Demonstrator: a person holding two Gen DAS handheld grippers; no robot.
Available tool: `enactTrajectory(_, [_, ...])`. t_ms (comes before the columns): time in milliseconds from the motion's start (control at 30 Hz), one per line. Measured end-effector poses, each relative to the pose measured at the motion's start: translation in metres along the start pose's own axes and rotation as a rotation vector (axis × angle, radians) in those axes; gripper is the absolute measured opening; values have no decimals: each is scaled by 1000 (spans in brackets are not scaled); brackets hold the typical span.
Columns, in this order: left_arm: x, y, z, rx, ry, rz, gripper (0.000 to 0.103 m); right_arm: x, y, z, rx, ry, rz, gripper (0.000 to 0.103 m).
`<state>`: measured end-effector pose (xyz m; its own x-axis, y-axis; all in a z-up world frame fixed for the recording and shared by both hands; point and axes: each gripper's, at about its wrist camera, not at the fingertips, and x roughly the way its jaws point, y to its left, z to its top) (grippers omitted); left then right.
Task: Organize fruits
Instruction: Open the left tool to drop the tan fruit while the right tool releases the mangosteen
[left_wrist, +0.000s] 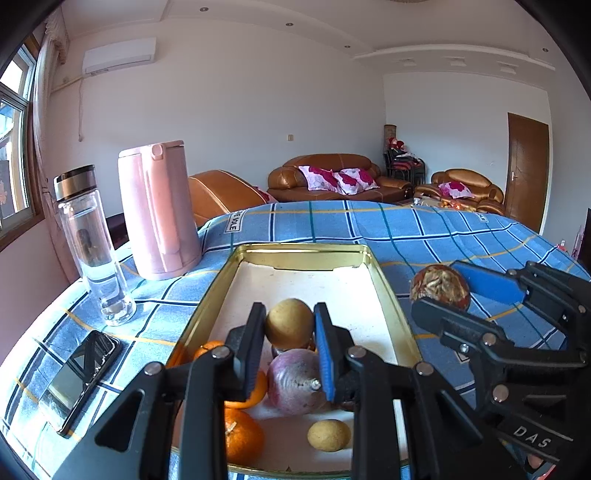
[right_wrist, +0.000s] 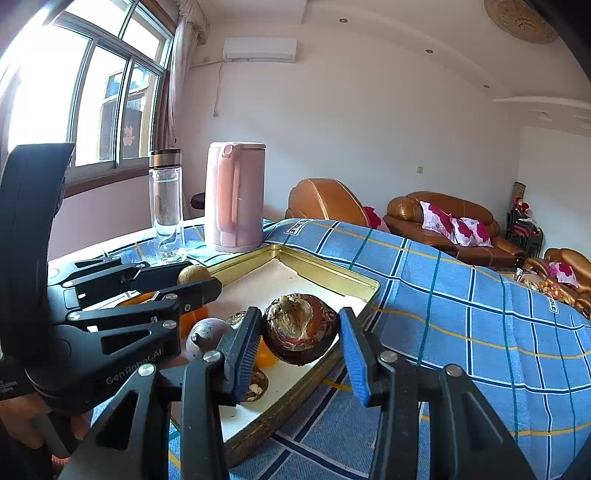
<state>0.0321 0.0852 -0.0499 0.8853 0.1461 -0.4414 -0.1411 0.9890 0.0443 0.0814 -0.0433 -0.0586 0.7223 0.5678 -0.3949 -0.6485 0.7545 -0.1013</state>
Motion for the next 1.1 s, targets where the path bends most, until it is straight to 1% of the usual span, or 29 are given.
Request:
enactTrajectory(233, [1, 11, -9, 2, 29, 16, 28, 12, 10, -3, -6, 41, 41, 45])
enactTrajectory(467, [9, 18, -22, 5, 99, 28, 28, 35, 16, -13, 1, 165, 108, 45])
enactTrajectory(600, [9, 15, -27, 30, 100, 49, 31, 42, 17, -20, 1, 208, 117, 45])
enactTrajectory(667, [9, 15, -27, 31, 104, 45, 36, 42, 16, -20, 7, 218, 122, 45])
enactTrajectory(733, [10, 15, -28, 26, 111, 44, 44, 42, 17, -20, -4, 223, 127, 45])
enactTrajectory(800, [10, 15, -29, 24, 113, 50, 49, 40, 18, -20, -12, 222, 120, 47])
enactTrajectory(867, [9, 16, -29, 18, 110, 47, 51, 39, 17, -20, -8, 218, 120, 48])
enactTrajectory(1000, [0, 18, -24, 1, 77, 56, 69, 32, 12, -19, 2, 196, 95, 54])
enactTrajectory(1033, [-2, 18, -23, -1, 68, 56, 71, 29, 10, -18, 8, 188, 90, 54])
enactTrajectory(1100, [-7, 17, -20, -4, 49, 52, 71, 22, 5, -15, 20, 170, 77, 55])
